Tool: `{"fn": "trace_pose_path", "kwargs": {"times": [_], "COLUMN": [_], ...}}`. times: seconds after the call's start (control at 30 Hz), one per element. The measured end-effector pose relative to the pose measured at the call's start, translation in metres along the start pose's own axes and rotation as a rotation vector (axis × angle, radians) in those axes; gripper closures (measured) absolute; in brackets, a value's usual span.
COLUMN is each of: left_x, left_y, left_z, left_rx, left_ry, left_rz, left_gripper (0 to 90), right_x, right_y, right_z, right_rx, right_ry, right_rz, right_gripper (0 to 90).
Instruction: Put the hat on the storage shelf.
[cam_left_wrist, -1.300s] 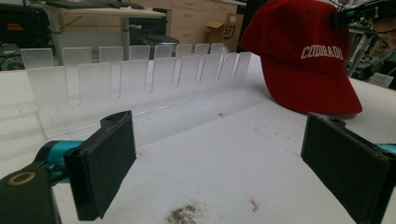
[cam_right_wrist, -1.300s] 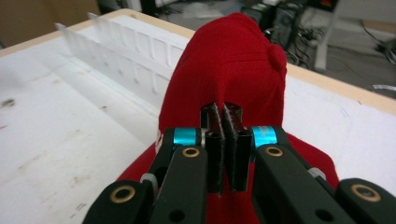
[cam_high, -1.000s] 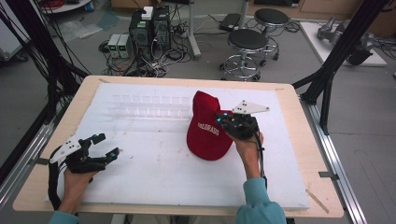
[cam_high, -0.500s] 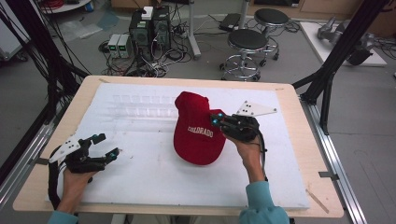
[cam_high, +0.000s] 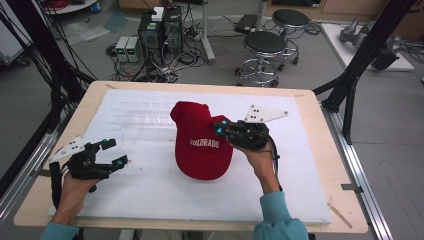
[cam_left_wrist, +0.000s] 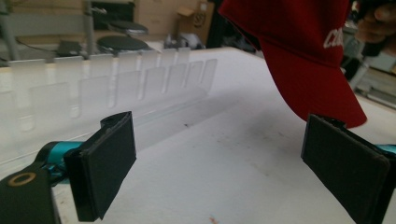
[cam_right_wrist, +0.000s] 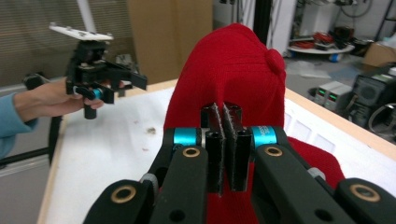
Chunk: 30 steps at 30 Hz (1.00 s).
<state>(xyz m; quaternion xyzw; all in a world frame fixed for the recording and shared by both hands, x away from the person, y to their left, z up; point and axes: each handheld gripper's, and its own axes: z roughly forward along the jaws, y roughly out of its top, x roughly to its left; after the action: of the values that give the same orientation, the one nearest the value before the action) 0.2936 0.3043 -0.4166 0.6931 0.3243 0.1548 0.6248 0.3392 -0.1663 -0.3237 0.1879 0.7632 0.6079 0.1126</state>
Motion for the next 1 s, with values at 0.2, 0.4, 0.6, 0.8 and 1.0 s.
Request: {"fn": "trace_pose_path", "kwargs": {"times": [0.2, 0.4, 0.6, 0.8, 1.0], "left_x": [-0.01, -0.023, -0.029, -0.041, -0.046], "left_y": [0.018, 0.03, 0.031, 0.03, 0.029], "left_z": [0.02, 0.045, 0.064, 0.086, 0.095], "left_rx": [0.088, 0.118, 0.142, 0.158, 0.16], "left_ry": [-0.127, -0.238, -0.277, -0.324, -0.357], "left_rz": [-0.005, -0.02, -0.059, -0.065, -0.067], "left_gripper": [10.4, 10.2, 10.1, 10.3, 14.6], "right_x": [0.005, 0.012, 0.015, 0.017, 0.02], "right_y": [0.012, 0.018, 0.02, 0.021, 0.022], "right_z": [0.004, 0.01, 0.017, 0.019, 0.019], "right_rx": [-0.031, -0.031, -0.022, -0.037, -0.056], "right_ry": [0.04, 0.081, 0.101, 0.12, 0.142], "right_rz": [-0.023, -0.056, -0.068, -0.074, -0.086], "right_gripper": [88.2, 88.2, 88.1, 88.2, 88.2]}}
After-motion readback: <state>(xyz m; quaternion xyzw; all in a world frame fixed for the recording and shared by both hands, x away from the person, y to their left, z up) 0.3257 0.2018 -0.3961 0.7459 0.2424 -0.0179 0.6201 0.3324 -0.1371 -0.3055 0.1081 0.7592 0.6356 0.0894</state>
